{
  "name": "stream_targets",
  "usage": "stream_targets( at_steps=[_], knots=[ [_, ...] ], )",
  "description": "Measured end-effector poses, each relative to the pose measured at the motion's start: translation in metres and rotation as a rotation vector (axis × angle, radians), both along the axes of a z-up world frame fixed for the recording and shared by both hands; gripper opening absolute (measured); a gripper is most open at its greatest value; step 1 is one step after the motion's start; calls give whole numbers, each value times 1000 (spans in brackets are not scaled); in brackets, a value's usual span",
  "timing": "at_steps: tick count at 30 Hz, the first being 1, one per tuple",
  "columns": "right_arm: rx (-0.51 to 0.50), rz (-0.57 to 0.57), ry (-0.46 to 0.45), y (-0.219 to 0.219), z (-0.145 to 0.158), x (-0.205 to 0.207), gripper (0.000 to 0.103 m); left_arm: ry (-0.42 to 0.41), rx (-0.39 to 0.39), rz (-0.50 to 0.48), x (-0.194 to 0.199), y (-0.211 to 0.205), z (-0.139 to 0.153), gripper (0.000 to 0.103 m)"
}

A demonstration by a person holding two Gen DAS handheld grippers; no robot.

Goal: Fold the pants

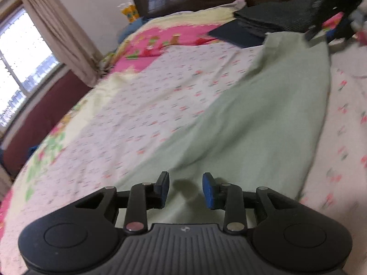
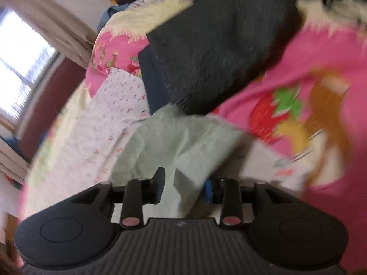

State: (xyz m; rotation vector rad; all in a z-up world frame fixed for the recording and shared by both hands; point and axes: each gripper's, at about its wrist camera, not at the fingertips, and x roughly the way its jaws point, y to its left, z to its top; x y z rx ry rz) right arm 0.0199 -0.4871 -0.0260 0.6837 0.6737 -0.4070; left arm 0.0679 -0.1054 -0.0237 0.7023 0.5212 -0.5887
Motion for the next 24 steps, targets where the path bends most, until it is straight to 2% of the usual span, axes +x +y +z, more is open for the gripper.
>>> stream_targets(
  at_steps=[2, 4, 6, 10, 14, 18, 20, 24],
  knots=[
    [-151, 38, 14, 22, 15, -5, 36, 4, -14, 30, 7, 12, 3, 48],
    [-241, 200, 0, 53, 28, 11, 36, -14, -11, 34, 16, 21, 5, 48],
    [-266, 403, -17, 91, 36, 42, 36, -49, 20, 25, 28, 27, 7, 48],
    [-314, 815, -75, 170, 40, 112, 32, -15, 84, -46, 51, 41, 9, 51],
    [-308, 1119, -3, 229, 24, 178, 32, 5, 135, -91, 69, 55, 8, 51],
    [-340, 1276, 66, 259, 5, 205, 32, 82, 167, -141, 88, 64, 0, 51],
    [-342, 1336, 109, 269, -5, 205, 34, 110, 187, -167, 95, 65, -5, 51],
    [-389, 1390, 159, 278, -18, 205, 34, 141, 192, -199, 106, 67, -6, 52]
  ],
)
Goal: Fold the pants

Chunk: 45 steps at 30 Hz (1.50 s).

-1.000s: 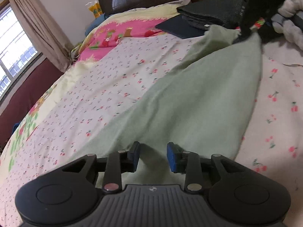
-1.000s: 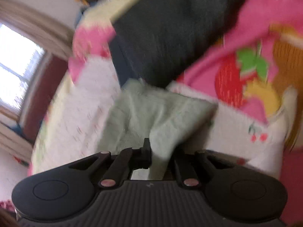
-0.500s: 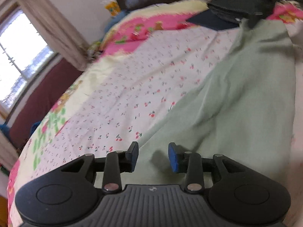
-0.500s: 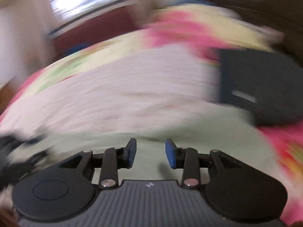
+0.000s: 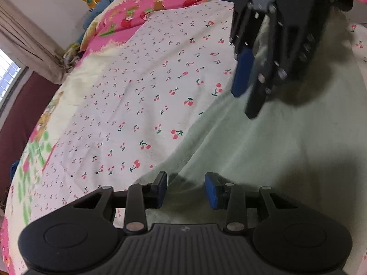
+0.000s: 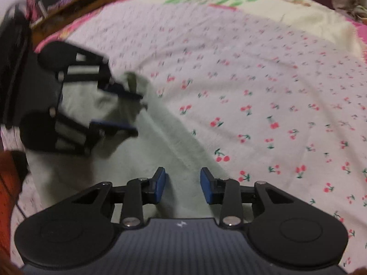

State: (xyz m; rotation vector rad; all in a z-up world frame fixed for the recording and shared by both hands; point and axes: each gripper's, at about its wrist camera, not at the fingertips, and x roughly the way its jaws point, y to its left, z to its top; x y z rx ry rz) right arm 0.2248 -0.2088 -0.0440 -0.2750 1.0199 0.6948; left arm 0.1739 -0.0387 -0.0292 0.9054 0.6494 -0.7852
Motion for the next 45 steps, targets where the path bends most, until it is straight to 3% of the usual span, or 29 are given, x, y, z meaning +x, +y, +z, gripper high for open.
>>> stream_targets(
  at_steps=[1, 2, 4, 5, 8, 14, 16, 18, 21, 23, 25, 27, 32, 36, 39, 43, 45],
  knots=[
    [-9, 6, -2, 3, 3, -2, 32, 4, 4, 0, 1, 2, 1, 52],
    [-12, 3, 1, 3, 3, -1, 21, 2, 12, 0, 2, 3, 1, 49],
    [-18, -21, -1, 2, 5, 1, 3, -17, 33, -1, 4, 4, 0, 34],
    [-15, -21, -9, 1, 8, -1, 3, -19, 40, 2, 5, 4, 0, 29],
    [-28, -10, -35, 6, 14, -6, 3, -28, 37, 0, 5, 8, 3, 25],
    [-14, -28, -42, 5, 17, -10, 2, -29, 24, 0, 7, 15, 6, 28],
    [-9, -22, -44, 5, 21, -13, 2, -17, 38, -15, 9, 14, 5, 32],
    [-8, -14, -43, 6, 22, -13, 2, -27, 57, -51, 8, 12, 3, 49],
    [-19, -6, -34, 8, 19, -11, 3, -84, 97, -98, 5, 9, -1, 60],
    [-29, -10, -24, 9, 13, -7, 3, -75, 123, -118, 7, 7, -4, 60],
    [-34, -8, -7, 11, 7, -4, 6, -60, 146, -133, 7, 5, -3, 51],
    [-22, -9, -2, 12, 5, -1, 9, -49, 158, -151, 5, 5, 0, 36],
    [-23, 1, -8, 16, -2, 3, 9, -39, 165, -151, 2, 9, -1, 25],
    [-14, 17, 5, 18, -4, 5, 17, -46, 150, -145, 3, 8, -1, 22],
    [18, 35, 35, 17, -5, 7, 33, -42, 147, -148, 4, 9, 1, 25],
    [8, 24, 14, 23, -7, 7, 33, -52, 151, -146, 8, 8, 1, 29],
    [-21, 17, -15, 28, -8, 3, 26, -50, 155, -150, 9, 7, -1, 30]
  ],
)
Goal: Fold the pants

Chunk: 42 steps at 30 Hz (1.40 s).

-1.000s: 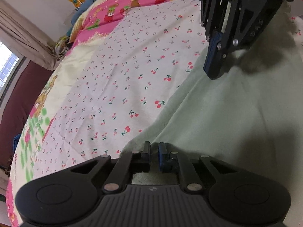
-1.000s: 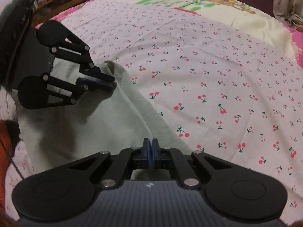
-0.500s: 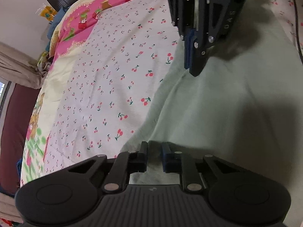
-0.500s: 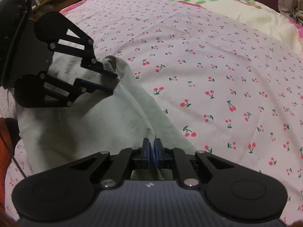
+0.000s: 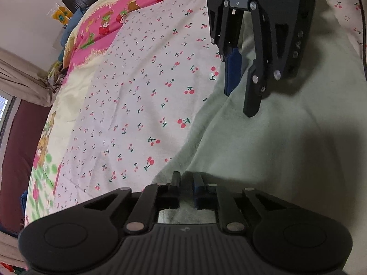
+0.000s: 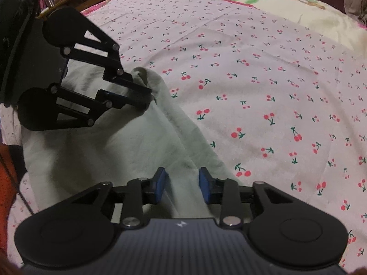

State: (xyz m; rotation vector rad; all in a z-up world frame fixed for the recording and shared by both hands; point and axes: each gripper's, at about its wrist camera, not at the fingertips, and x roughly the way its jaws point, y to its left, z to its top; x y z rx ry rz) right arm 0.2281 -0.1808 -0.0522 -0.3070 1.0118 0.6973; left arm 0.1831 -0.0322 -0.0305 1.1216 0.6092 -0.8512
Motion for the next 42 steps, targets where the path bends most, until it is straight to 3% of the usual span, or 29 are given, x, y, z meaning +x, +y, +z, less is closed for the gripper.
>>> stream_targets(
  at_steps=[2, 4, 7, 11, 13, 17, 20, 24, 28, 32, 36, 39, 42],
  knots=[
    [-22, -6, -17, 2, 0, -1, 10, -18, 26, -26, -3, -3, -6, 30],
    [-13, -18, -5, 1, 4, 1, 4, -33, 47, -49, -5, -5, -10, 30],
    [-1, -17, -25, 0, 13, -5, 3, -32, 43, -45, -4, -5, -8, 34],
    [34, -17, -63, -2, 28, -18, 3, -36, 19, -55, -9, -4, 2, 57],
    [47, -30, -83, -4, 35, -20, 3, -52, 6, -82, -16, -5, 5, 61],
    [71, -46, -112, -4, 46, -19, 3, -49, -7, -86, -15, -8, 4, 58],
    [62, -45, -148, -1, 52, -18, 3, -32, -18, -43, -3, -12, 4, 34],
    [45, -64, -127, -1, 45, -2, 3, -26, -37, 3, 8, -10, 4, 33],
    [27, -183, -116, -7, 17, 5, 10, -59, -17, 29, 7, -11, -9, 40],
    [103, -307, -221, -33, 28, -41, 11, -124, -50, 60, -6, -4, -2, 57],
    [63, -463, -286, -77, 21, -79, 12, -183, -121, 130, -20, -2, 8, 59],
    [42, -668, -223, -128, 7, -86, 12, -146, -183, 156, -40, -9, 12, 59],
    [63, -821, -228, -177, 8, -102, 11, -107, -145, 139, -59, -20, -1, 59]
  ],
)
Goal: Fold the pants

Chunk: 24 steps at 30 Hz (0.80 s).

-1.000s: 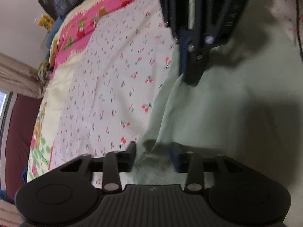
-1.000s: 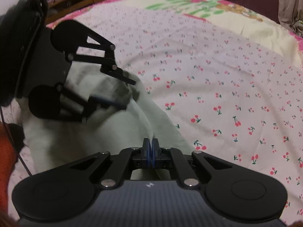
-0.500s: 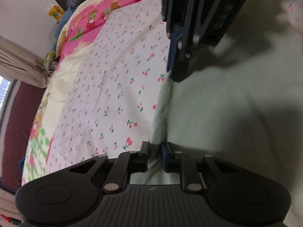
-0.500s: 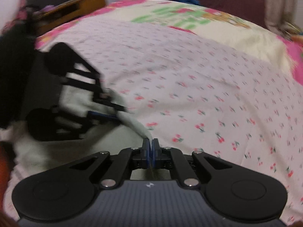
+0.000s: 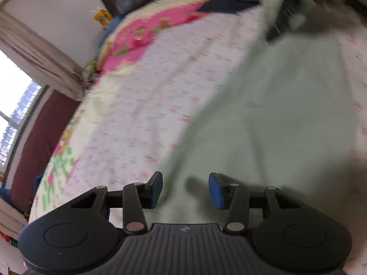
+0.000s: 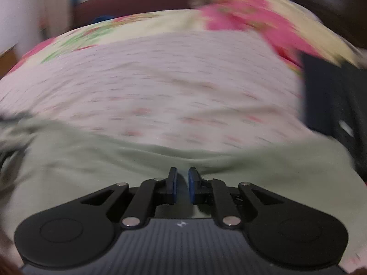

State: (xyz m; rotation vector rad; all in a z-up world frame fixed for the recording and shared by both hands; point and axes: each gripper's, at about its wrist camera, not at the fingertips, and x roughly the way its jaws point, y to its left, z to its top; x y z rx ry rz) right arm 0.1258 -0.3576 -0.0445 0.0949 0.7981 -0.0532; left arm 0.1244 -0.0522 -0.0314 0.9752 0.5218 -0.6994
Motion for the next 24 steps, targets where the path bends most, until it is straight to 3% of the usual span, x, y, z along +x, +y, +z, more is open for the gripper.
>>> stream_targets(
  at_steps=[4, 6, 9, 13, 15, 17, 18, 20, 22, 24],
  knots=[
    [7, -160, -34, -48, 10, -14, 15, -26, 55, -4, -13, -13, -13, 59],
    [76, -134, -59, -50, 13, -20, 15, -15, 36, 21, -12, -19, -6, 59],
    [93, -11, -38, -30, 6, -14, 13, 6, 13, 39, -15, -30, -1, 59],
    [174, -154, -66, -59, -8, 12, 2, -9, 49, 78, -23, -38, -11, 60],
    [148, -235, -81, -77, -5, 17, 2, -2, 45, 115, -25, -37, -6, 60],
    [59, -289, -71, -82, 1, 13, 4, -3, 28, 145, -29, -34, -1, 60],
    [29, -294, -70, -83, 4, 8, 5, -12, 19, 161, -31, -32, 1, 60],
    [8, -300, -90, -79, 8, -7, 17, -27, -6, 204, -34, -28, 2, 62],
    [-9, -273, -110, -73, 6, -20, 19, -24, -34, 264, -35, -22, -2, 67],
    [-9, -302, -35, -82, -4, -15, 17, -13, -38, 310, -35, -13, -10, 69]
  ],
)
